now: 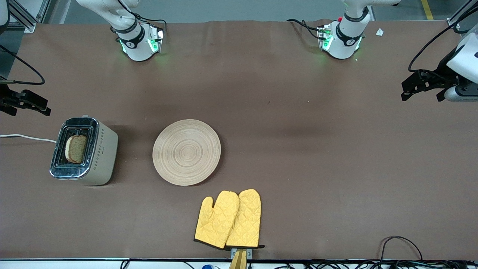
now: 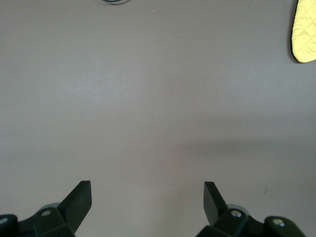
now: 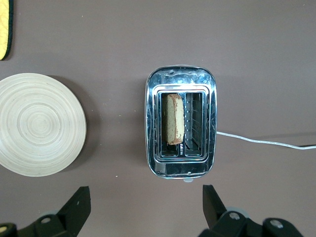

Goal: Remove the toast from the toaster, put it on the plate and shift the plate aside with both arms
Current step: 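Reach the right gripper down and grasp the bread slice in the toaster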

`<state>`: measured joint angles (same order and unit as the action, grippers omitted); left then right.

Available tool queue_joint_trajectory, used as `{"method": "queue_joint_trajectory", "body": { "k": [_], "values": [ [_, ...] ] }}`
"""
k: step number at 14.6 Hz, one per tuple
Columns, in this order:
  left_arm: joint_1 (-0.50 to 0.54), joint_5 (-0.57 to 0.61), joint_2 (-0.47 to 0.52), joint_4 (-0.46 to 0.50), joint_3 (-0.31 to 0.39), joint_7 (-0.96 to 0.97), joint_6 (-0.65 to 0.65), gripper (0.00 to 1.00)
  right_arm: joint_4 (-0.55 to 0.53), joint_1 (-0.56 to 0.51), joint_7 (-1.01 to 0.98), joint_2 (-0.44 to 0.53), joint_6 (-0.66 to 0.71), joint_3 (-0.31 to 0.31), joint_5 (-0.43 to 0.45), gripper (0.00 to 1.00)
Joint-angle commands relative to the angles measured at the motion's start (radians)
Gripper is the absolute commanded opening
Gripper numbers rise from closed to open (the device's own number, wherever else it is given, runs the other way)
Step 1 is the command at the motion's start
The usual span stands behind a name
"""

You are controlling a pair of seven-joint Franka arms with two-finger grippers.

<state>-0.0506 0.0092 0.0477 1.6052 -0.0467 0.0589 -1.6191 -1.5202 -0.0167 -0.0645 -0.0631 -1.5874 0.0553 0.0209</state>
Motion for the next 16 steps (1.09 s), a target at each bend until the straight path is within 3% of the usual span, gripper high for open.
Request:
{"method": "queue_joint_trajectory", "body": {
  "k": [1, 5, 8, 13, 16],
  "values": [
    [0.017, 0.014, -0.006, -0.022, 0.002, -0.004, 0.008, 1.0, -0.025, -0.011, -0.012, 0.023, -0.006, -0.011, 0.011, 1.0],
    [0.017, 0.014, -0.011, -0.03, 0.001, 0.002, 0.01, 1.0, -0.025, -0.019, -0.015, 0.014, -0.009, -0.008, 0.008, 1.0],
    [0.017, 0.014, -0.011, -0.03, 0.001, 0.001, 0.011, 1.0, -0.044, -0.051, -0.015, -0.076, -0.046, -0.008, 0.005, 1.0],
    [0.018, 0.012, -0.011, -0.027, -0.001, 0.004, 0.013, 1.0, -0.234, -0.089, -0.017, -0.145, -0.32, -0.009, 0.002, 1.0],
    [0.018, 0.012, -0.011, -0.025, 0.001, 0.002, 0.013, 1.0, -0.241, -0.085, -0.021, -0.205, -0.371, -0.009, 0.001, 1.0]
  ]
}}
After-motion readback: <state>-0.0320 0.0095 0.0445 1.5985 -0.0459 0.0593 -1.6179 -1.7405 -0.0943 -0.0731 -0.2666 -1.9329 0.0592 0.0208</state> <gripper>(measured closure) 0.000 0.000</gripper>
